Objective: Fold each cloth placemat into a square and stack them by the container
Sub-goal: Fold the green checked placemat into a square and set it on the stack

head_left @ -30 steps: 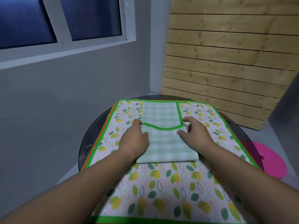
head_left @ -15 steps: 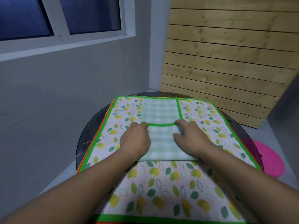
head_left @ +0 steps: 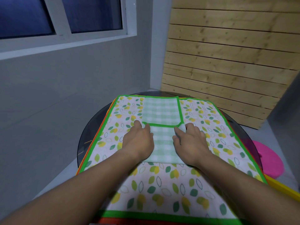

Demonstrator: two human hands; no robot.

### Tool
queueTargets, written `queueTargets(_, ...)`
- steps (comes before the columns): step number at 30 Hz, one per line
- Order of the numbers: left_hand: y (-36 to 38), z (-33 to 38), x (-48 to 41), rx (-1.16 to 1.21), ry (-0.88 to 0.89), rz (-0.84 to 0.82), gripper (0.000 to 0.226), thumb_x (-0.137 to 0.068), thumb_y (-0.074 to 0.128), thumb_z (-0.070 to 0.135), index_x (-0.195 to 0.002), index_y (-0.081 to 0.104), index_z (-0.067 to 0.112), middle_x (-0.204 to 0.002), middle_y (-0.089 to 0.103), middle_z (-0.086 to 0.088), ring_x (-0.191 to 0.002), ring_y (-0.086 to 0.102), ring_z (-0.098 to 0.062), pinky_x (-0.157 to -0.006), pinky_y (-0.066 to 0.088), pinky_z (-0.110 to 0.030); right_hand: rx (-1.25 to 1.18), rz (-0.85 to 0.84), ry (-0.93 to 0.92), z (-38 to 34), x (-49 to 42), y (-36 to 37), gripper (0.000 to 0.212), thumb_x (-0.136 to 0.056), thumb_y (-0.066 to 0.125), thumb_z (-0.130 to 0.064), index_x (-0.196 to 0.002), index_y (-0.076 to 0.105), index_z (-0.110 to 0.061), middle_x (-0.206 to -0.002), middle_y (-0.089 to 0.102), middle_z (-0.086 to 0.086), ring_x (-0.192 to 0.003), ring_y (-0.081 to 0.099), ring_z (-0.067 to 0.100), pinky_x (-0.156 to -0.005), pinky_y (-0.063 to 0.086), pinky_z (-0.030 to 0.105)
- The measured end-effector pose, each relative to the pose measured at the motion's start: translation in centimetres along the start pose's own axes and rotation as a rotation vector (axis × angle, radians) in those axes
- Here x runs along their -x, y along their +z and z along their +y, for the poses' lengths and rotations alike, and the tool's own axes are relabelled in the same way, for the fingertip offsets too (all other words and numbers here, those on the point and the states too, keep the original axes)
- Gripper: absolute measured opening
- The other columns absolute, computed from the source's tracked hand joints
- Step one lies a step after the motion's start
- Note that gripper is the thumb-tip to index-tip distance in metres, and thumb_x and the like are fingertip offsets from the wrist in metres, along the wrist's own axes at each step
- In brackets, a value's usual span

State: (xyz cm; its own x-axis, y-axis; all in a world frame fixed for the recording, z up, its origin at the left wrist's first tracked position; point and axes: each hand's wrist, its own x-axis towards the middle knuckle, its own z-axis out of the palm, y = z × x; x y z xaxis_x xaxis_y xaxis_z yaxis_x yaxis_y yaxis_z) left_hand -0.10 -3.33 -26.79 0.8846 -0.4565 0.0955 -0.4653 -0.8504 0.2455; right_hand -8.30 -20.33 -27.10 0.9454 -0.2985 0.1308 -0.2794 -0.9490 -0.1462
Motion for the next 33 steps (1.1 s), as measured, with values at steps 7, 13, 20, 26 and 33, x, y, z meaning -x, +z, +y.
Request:
queueTargets(7, -0.5, 0.6, 1.0, -0.214, 0.204, 0.159, 0.043, -0.103, 0.031, 0.038, -0.130, 0.054, 0.015, -0.155, 0.029, -0.014, -0.138, 0.030, -0.030, -0.111, 0.027, -0.041, 0.079, -0.002, 0.024, -0.1, 0.2, -0.1, 0.050, -0.100, 0.022, -0.047, -0.147, 0.037, -0.036, -0.147, 0.029, 0.006, -0.126, 0.029, 0.027, -0.104, 0.024, 0.041)
queueTargets(13, -0.1, -0.4, 1.8, -0.124, 0.245, -0.259, 0.066, -0.105, 0.015, 0.049, -0.159, 0.004, 0.014, -0.167, -0.006, -0.007, -0.154, -0.011, -0.019, -0.125, -0.005, -0.041, 0.064, -0.026, 0.039, -0.1, 0.4, -0.2, 0.051, -0.099, 0.023, -0.048, -0.147, 0.037, -0.038, -0.153, 0.026, 0.007, -0.135, 0.024, 0.028, -0.108, 0.020, 0.042)
queueTargets(20, 0.3, -0.4, 2.1, -0.153, 0.233, -0.283, 0.066, -0.104, 0.009, 0.048, -0.159, -0.007, 0.014, -0.166, -0.014, -0.006, -0.152, -0.019, -0.020, -0.124, -0.009, -0.043, 0.012, -0.139, -0.129, -1.8, 2.1, -0.7, 0.060, -0.102, 0.016, -0.048, -0.157, 0.009, -0.026, -0.165, -0.014, 0.004, -0.151, -0.015, 0.023, -0.121, -0.004, 0.043)
queueTargets(26, 0.4, -0.6, 1.9, -0.149, 0.239, -0.290, 0.067, -0.104, 0.008, 0.050, -0.158, -0.009, 0.016, -0.166, -0.017, -0.004, -0.151, -0.021, -0.017, -0.124, -0.010, -0.042, 0.049, -0.330, -0.214, 1.3, 2.9, -0.8, 0.067, -0.101, 0.008, -0.053, -0.156, -0.011, -0.018, -0.162, -0.021, -0.003, -0.147, -0.025, 0.012, -0.122, -0.013, 0.038)
queueTargets(33, 0.0, -0.9, 2.1, -0.013, 0.273, -0.243, 0.068, -0.102, 0.019, 0.058, -0.159, 0.011, 0.021, -0.167, -0.005, -0.007, -0.153, -0.014, -0.022, -0.123, -0.011, -0.045, -0.013, -0.359, -0.207, 3.0, 2.8, -1.9, 0.069, -0.100, 0.015, -0.057, -0.157, -0.005, -0.022, -0.163, -0.017, -0.007, -0.146, -0.028, 0.010, -0.121, -0.013, 0.039)
